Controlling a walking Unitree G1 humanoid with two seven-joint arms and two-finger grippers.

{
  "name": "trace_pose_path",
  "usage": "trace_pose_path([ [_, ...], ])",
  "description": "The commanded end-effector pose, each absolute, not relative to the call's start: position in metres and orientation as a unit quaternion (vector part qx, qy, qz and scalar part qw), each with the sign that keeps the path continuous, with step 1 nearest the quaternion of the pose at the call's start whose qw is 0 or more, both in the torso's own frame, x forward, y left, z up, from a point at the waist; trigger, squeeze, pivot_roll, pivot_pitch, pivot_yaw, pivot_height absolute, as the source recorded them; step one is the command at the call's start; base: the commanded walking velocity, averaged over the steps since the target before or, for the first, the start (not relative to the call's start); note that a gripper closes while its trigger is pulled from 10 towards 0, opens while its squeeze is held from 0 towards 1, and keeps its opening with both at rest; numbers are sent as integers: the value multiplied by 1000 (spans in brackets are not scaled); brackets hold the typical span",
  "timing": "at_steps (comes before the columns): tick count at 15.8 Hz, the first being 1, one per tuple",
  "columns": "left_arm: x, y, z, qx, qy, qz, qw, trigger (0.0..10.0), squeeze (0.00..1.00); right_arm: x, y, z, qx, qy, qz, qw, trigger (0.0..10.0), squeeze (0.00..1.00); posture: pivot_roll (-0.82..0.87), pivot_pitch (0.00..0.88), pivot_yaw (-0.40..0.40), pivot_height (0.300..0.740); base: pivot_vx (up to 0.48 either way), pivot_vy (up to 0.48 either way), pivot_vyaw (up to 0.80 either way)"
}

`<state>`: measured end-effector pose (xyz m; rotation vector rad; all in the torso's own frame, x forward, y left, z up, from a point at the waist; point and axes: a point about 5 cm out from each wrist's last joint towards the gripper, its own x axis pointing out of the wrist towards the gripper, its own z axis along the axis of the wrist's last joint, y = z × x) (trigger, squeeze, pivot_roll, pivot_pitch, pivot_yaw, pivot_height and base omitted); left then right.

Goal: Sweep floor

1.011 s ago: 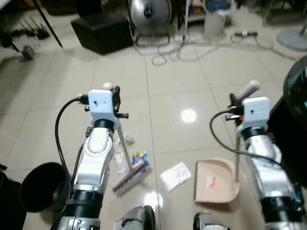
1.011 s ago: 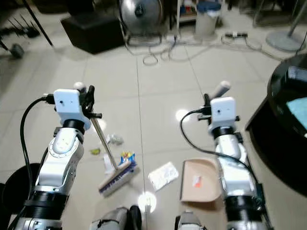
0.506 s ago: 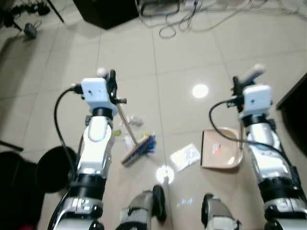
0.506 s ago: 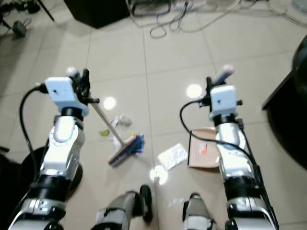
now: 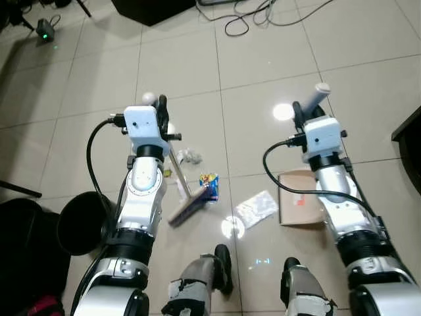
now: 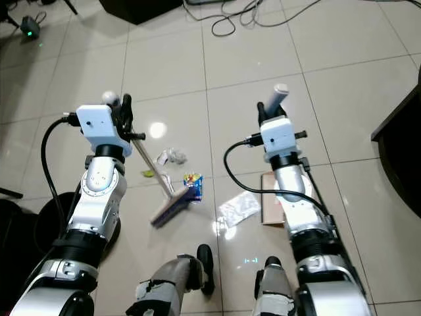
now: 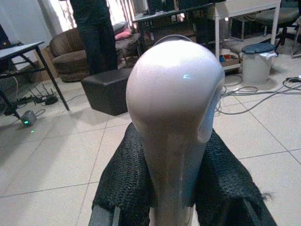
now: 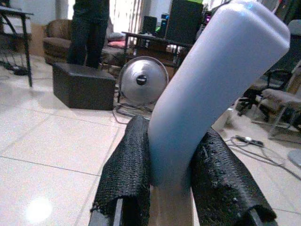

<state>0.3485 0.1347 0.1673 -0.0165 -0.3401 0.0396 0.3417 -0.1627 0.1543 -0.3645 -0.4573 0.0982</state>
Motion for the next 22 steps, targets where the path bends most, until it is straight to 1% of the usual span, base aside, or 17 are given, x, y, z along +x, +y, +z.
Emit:
trace_pose_path([
  [1, 347, 139, 164, -8, -170, 31, 985, 10000, 0, 339, -151, 150, -134, -228, 57, 963, 10000, 0, 206, 374, 253, 740, 0, 0, 0],
  [4, 349, 136, 162, -13, -168, 34, 985, 10000, 0, 338, -151, 150, -138, -232, 57, 961, 10000, 0, 199, 377, 245, 740, 0, 0, 0],
  [5, 350, 136, 160, -23, -163, 43, 985, 10000, 0, 338, -155, 149, -143, -231, 56, 961, 10000, 0, 193, 374, 245, 740, 0, 0, 0],
  [8, 356, 135, 159, -10, -165, 35, 986, 10000, 0, 334, -170, 153, -153, -236, 46, 958, 10000, 0, 181, 375, 245, 740, 0, 0, 0],
  [10, 358, 134, 159, 0, -166, 38, 985, 10000, 0, 332, -180, 162, -170, -253, 43, 951, 10000, 0, 183, 371, 245, 740, 0, 0, 0],
  [12, 360, 132, 159, -2, -165, 39, 986, 10000, 0, 332, -186, 170, -168, -263, 42, 949, 10000, 0, 179, 377, 250, 740, 0, 0, 0],
  [17, 362, 126, 156, -6, -164, 38, 986, 10000, 0, 328, -187, 183, -155, -274, 72, 946, 10000, 0, 168, 381, 248, 740, 0, 0, 0],
  [19, 361, 125, 154, -6, -163, 41, 986, 10000, 0, 327, -185, 171, -177, -256, 84, 947, 10000, 0, 173, 377, 247, 740, 0, 0, 0],
  [22, 361, 128, 152, -4, -164, 47, 985, 10000, 0, 326, -176, 157, -192, -239, 102, 946, 10000, 0, 189, 377, 253, 740, 0, 0, 0],
])
